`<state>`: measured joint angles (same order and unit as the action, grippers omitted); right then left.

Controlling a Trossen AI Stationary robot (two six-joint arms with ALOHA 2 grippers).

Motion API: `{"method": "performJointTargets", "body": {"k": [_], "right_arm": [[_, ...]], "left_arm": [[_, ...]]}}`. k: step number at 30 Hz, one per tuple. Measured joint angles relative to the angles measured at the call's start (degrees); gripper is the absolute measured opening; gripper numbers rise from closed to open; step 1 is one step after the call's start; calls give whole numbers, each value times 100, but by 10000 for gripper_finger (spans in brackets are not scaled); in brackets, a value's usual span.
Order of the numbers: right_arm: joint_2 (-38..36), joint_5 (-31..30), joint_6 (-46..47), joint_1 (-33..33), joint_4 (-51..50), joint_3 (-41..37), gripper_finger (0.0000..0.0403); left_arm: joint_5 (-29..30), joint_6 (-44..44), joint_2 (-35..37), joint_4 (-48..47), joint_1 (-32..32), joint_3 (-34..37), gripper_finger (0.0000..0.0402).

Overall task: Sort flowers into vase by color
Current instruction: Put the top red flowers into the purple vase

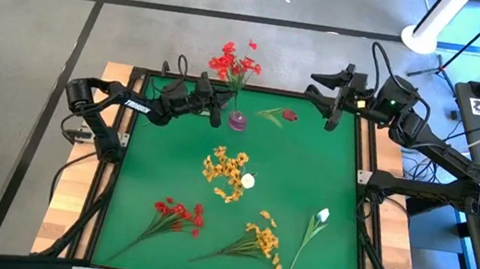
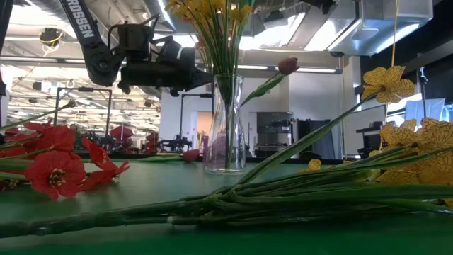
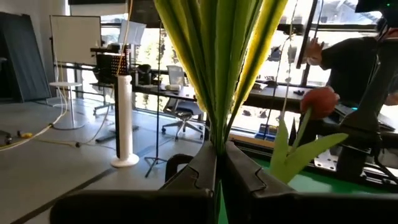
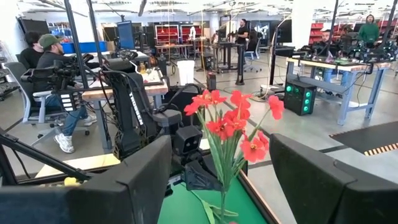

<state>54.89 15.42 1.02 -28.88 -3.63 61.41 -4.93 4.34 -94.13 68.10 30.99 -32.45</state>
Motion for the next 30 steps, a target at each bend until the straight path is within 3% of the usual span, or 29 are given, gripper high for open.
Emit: {"method": "performJointTargets", "body": {"k": [18, 21, 30], "right_arm": [[262, 18, 0, 0, 73, 0, 269], [261, 15, 0, 0, 76, 0, 269], [261, 7, 14, 0, 75, 0, 269]], "left_arm": [[-54, 148, -229, -66, 13, -2, 5], [219, -38, -229, -130, 11, -2, 11], [299, -73, -229, -796, -271, -48, 130]]}}
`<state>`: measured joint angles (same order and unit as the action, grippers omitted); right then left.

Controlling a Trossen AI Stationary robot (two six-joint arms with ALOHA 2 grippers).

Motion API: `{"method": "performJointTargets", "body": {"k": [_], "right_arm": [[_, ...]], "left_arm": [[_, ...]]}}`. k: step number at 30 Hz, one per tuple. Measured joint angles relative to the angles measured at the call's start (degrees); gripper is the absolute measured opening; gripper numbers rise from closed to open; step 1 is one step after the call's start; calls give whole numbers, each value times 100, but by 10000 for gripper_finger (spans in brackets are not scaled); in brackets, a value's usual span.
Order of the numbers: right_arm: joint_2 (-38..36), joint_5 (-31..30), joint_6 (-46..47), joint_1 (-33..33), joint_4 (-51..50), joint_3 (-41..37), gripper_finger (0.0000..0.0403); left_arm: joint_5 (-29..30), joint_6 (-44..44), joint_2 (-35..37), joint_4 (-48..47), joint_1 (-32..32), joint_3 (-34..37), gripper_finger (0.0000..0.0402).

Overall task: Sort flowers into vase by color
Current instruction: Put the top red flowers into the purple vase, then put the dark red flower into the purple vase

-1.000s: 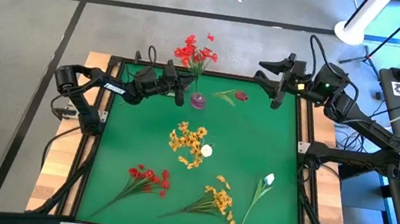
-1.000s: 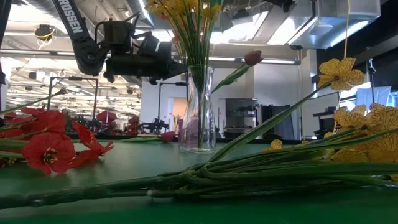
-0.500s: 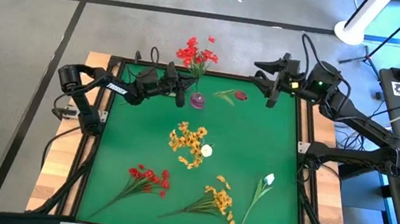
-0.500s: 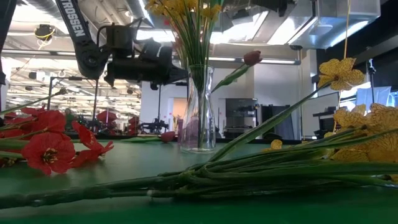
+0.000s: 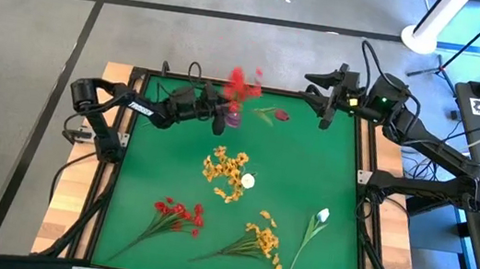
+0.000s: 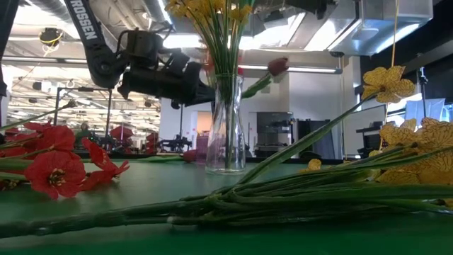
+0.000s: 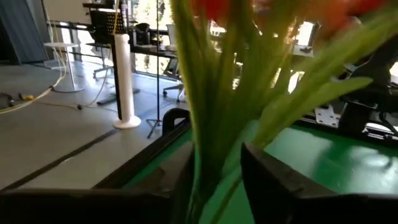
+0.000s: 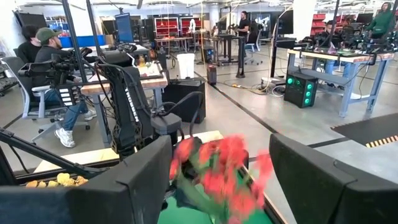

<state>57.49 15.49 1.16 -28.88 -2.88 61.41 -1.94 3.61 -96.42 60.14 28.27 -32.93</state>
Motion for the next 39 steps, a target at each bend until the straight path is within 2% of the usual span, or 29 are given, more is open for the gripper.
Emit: {"method": "performJointTargets", "body": {"k": [5, 9, 13, 20, 24, 27, 29, 36, 39], "right_arm": [[0, 1, 22, 0, -1, 0, 269], [0, 9, 50, 0, -2, 0, 269], [0, 7, 51, 0, -4, 0, 269], [-1, -33, 49, 0, -4, 0, 269], [-2, -33, 49, 0, -4, 0, 269], [-2, -33, 49, 0, -4, 0, 269], [-2, -33, 49, 0, -6, 0, 269], [-2, -31, 49, 0, -18, 0, 269], [-2, 0, 47, 0, -30, 0, 269]], "left_arm": [[501, -168, 98, -182, -254, 0, 195], [873, -413, 606, -937, -427, -2, 231], [1385, -481, 1528, -2366, -581, -2, 246], [1905, -528, 3402, -5118, -778, -2, 247], [2096, -198, 4021, -6562, -612, -2, 248], [2066, 252, 4046, -7250, -217, -2, 248], [1832, 360, 3891, -7457, 125, -2, 248], [295, 368, 2897, -7299, 1199, -34, 248], [-11, 268, 2334, -7357, 1385, -145, 248]]}}
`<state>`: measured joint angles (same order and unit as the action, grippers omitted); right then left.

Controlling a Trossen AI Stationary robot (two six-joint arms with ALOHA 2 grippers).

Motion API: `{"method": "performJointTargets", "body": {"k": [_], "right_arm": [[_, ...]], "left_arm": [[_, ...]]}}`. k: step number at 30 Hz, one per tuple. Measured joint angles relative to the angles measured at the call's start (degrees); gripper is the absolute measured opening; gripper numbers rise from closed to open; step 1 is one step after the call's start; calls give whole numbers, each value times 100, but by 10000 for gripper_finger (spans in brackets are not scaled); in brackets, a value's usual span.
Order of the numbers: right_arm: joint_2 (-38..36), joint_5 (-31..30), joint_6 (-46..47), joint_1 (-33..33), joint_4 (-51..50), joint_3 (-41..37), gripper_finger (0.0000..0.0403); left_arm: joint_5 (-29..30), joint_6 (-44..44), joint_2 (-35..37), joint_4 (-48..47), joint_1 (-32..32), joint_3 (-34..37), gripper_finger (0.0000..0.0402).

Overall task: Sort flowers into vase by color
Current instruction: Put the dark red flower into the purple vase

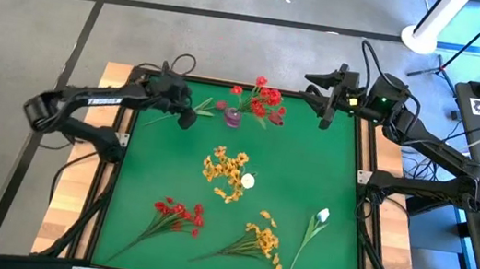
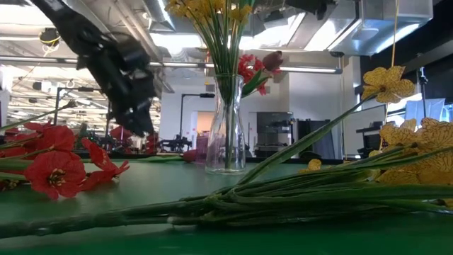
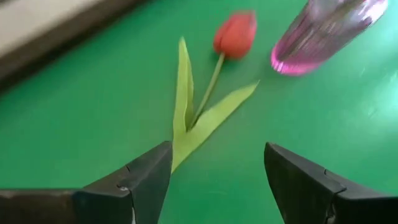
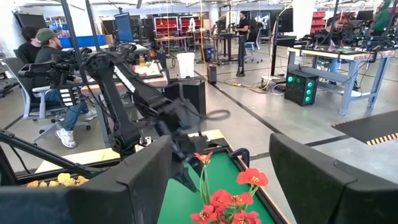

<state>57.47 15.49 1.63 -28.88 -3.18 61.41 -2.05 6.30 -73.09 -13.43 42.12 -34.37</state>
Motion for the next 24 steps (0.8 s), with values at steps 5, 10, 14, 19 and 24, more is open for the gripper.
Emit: {"method": "performJointTargets", "body": {"k": [5, 10, 14, 19, 24], "right_arm": [[0, 4, -44, 2, 0, 0, 269], [0, 58, -44, 2, -25, 2, 269], [0, 59, -44, 2, -119, 2, 269], [0, 59, -46, 2, -202, 4, 269], [0, 59, -44, 2, -269, 4, 269]], "left_arm": [[-48, -217, -847, -87, 9, -369, 248], [278, -391, -1676, -400, 9, -806, 247], [540, -484, -2213, -696, 5, -1078, 247], [669, -696, -2362, -719, -69, -1134, 213], [996, -707, -2224, -632, -218, -1101, 105]]}}
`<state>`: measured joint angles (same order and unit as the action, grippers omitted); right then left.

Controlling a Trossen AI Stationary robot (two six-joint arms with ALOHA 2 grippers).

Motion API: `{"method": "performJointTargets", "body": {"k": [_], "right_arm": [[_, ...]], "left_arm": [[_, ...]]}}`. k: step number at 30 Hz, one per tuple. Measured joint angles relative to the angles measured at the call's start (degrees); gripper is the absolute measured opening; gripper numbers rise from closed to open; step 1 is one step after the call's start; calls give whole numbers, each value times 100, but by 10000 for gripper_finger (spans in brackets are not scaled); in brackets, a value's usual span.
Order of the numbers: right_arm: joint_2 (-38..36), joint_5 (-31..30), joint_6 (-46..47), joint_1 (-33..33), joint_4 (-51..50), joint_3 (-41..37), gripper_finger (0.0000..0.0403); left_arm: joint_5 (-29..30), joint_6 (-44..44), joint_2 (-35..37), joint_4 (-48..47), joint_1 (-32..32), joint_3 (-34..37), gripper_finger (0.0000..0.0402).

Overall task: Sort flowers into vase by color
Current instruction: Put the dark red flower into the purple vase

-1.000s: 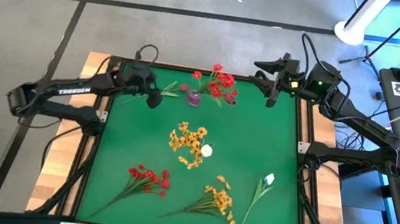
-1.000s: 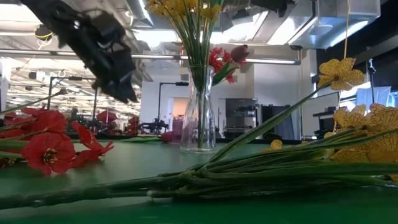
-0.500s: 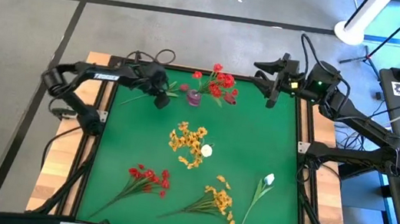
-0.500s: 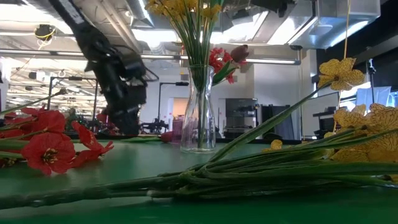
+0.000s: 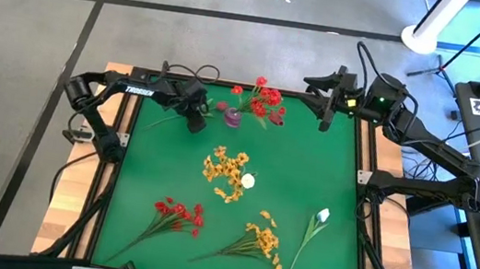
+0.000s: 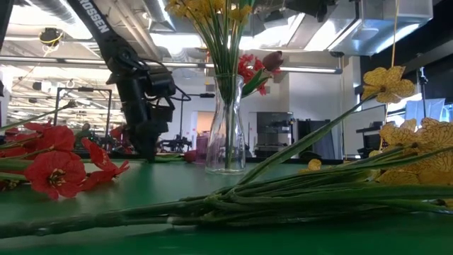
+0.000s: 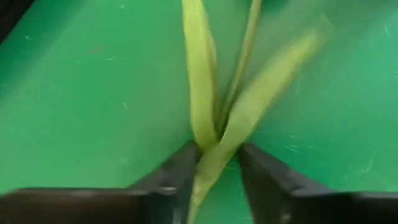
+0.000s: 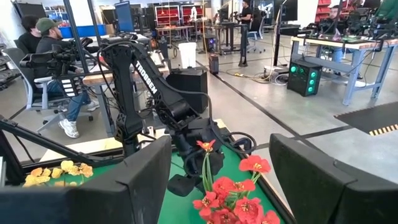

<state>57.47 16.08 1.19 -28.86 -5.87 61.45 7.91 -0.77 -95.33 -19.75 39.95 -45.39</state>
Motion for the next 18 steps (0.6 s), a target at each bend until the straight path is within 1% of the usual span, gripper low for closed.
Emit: {"method": "performJointTargets", "body": {"k": [3, 4, 7, 10, 15, 17, 18], "right_arm": [[0, 0, -1, 0, -19, 0, 269], [0, 0, 0, 0, -28, 0, 269], [0, 2, 0, 0, -28, 0, 269], [0, 2, 31, 0, -33, 0, 269], [0, 2, 68, 0, -37, 0, 269], [0, 2, 69, 0, -37, 0, 269], [0, 2, 68, 0, -37, 0, 269]], "left_arm": [[179, 93, 20, 15, -20, 7, 27], [241, 165, 20, 8, -26, 2, 16], [492, 307, 107, -283, -29, -76, 12], [630, 406, 539, -539, -45, -135, 5], [450, 558, 1914, -520, -60, -177, 2], [150, 668, 2557, -348, -77, -177, 2], [-148, 700, 2864, -163, -83, -170, 2]]}}
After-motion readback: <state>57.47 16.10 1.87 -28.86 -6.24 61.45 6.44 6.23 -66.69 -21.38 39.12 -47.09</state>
